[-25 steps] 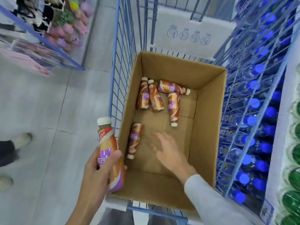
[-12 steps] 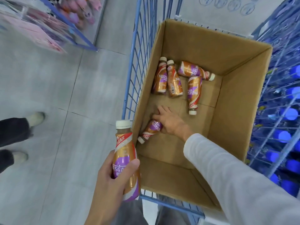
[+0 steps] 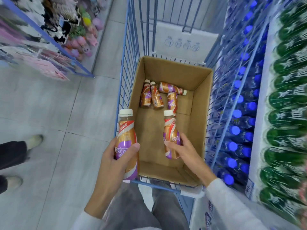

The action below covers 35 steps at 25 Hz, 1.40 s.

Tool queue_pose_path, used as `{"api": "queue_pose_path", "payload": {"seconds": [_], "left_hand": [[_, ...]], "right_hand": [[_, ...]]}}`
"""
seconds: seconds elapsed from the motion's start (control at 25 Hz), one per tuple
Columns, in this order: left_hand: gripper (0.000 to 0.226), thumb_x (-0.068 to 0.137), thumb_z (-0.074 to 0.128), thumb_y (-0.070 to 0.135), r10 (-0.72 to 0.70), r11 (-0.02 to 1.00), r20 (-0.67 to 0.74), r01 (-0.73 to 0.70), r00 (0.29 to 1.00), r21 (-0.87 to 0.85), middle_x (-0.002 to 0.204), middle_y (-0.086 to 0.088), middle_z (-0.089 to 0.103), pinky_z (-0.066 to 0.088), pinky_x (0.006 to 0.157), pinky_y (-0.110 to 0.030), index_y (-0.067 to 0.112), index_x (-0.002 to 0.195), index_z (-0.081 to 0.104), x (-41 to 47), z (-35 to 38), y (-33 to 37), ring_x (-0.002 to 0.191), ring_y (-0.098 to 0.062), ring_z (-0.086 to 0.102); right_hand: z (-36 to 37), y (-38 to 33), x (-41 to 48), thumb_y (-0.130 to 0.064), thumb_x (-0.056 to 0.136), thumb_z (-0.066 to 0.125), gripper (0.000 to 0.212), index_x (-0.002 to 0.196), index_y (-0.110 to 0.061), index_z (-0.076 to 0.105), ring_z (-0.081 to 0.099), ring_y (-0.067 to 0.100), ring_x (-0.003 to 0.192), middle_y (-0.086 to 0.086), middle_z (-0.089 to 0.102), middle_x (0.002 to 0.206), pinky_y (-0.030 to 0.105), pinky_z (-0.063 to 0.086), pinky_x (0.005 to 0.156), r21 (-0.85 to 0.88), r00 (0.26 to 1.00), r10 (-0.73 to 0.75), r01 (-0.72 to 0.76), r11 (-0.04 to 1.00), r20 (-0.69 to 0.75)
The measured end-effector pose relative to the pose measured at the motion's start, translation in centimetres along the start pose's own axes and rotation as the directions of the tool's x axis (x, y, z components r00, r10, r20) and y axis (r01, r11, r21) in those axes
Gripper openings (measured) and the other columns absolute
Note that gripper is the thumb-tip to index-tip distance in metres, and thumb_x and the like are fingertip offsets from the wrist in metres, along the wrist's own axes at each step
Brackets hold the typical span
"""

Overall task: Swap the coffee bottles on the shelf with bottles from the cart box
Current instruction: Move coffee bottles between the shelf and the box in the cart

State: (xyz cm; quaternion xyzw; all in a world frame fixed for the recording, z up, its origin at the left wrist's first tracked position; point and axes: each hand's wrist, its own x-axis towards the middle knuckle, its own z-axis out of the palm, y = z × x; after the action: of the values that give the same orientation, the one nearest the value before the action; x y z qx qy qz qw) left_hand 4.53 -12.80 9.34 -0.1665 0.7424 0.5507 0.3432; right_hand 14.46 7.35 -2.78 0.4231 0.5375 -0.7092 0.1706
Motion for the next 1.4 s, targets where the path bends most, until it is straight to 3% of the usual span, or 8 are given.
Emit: {"api": "queue_pose_path", "payload": {"seconds": [0.28,0.4,0.56,0.76,0.88,1.08,1.32,1.4], "left_hand": [[0.035,0.077,0.078,0.032,0.171,0.985,0.179,-0.164,0.969,-0.056,0.092,0.0,0.078,0.058,0.056,-0.025,0.024,0.108,0.067,-7.7,2.5,5.9,0.077,-0.02,0.076],[0.043,0.07,0.077,0.042,0.243,0.969,0.306,-0.244,0.92,-0.035,0.095,0.001,0.078,0.06,0.061,-0.028,0.029,0.109,0.066,-10.4,3.1,7.2,0.081,-0.019,0.076],[0.057,0.067,0.08,0.049,0.296,0.946,0.455,-0.324,0.84,-0.019,0.101,0.001,0.076,0.06,0.067,-0.031,0.029,0.118,0.066,-13.3,3.0,8.1,0.089,-0.023,0.075],[0.028,0.082,0.079,0.029,0.309,0.907,0.679,-0.421,0.666,0.0,0.087,0.002,0.077,0.056,0.064,-0.029,0.021,0.107,0.071,-18.3,3.3,8.2,0.075,-0.016,0.073],[0.02,0.082,0.079,0.026,0.276,0.881,0.793,-0.473,0.543,0.017,0.087,-0.008,0.077,0.056,0.069,-0.035,0.02,0.101,0.073,-22.3,4.3,7.4,0.074,-0.019,0.071],[0.036,0.076,0.084,0.043,0.184,0.848,0.914,-0.529,0.361,0.038,0.097,-0.005,0.076,0.059,0.085,-0.043,0.028,0.105,0.071,-29.4,7.7,5.1,0.085,-0.022,0.074],[0.031,0.081,0.08,0.028,0.038,0.834,0.993,-0.551,0.111,0.03,0.087,-0.004,0.076,0.055,0.074,-0.035,0.016,0.109,0.071,-40.6,11.4,-1.7,0.074,-0.019,0.071],[0.031,0.078,0.083,0.03,-0.027,0.82,0.999,-0.571,0.036,0.043,0.087,-0.008,0.075,0.054,0.078,-0.039,0.015,0.104,0.073,-44.8,12.0,-5.0,0.075,-0.022,0.069]], "right_hand": [[0.9,-6.9,-14.5,-0.043,0.073,0.084,0.058,0.122,-0.021,0.062,0.071,0.018,0.105,0.003,0.074,0.114,0.036,0.055,0.092,0.204,0.971,-0.206,0.227,0.952,-0.119],[1.6,-7.8,-19.5,-0.041,0.079,0.08,0.054,0.125,-0.023,0.061,0.071,0.02,0.106,0.001,0.074,0.114,0.043,0.057,0.092,0.24,0.941,-0.277,0.319,0.917,-0.193],[2.6,-7.2,-26.2,-0.036,0.084,0.073,0.039,0.121,-0.025,0.062,0.072,0.015,0.099,-0.002,0.075,0.109,0.036,0.059,0.086,0.232,0.85,-0.346,0.458,0.858,-0.398],[4.5,-2.9,-33.3,-0.051,0.07,0.077,0.062,0.124,-0.025,0.061,0.074,0.02,0.097,-0.002,0.076,0.108,0.035,0.06,0.076,0.297,0.709,-0.311,0.593,0.748,-0.633],[5.2,0.1,-38.0,-0.052,0.071,0.08,0.062,0.124,-0.028,0.059,0.074,0.019,0.096,-0.003,0.076,0.11,0.043,0.061,0.082,0.33,0.609,-0.222,0.659,0.676,-0.762],[4.1,5.3,-46.6,-0.048,0.069,0.084,0.066,0.124,-0.019,0.06,0.075,0.022,0.094,0.002,0.076,0.107,0.044,0.059,0.081,0.267,0.415,-0.115,0.749,0.606,-0.903],[5.2,14.5,-57.2,-0.044,0.066,0.084,0.058,0.117,-0.02,0.067,0.072,0.026,0.101,0.004,0.076,0.108,0.044,0.056,0.09,0.204,0.201,0.059,0.852,0.483,-0.978],[6.0,17.9,-61.0,-0.037,0.07,0.084,0.053,0.114,-0.014,0.067,0.073,0.022,0.088,0.006,0.076,0.101,0.04,0.059,0.08,0.176,0.139,0.118,0.885,0.432,-0.983]]}}
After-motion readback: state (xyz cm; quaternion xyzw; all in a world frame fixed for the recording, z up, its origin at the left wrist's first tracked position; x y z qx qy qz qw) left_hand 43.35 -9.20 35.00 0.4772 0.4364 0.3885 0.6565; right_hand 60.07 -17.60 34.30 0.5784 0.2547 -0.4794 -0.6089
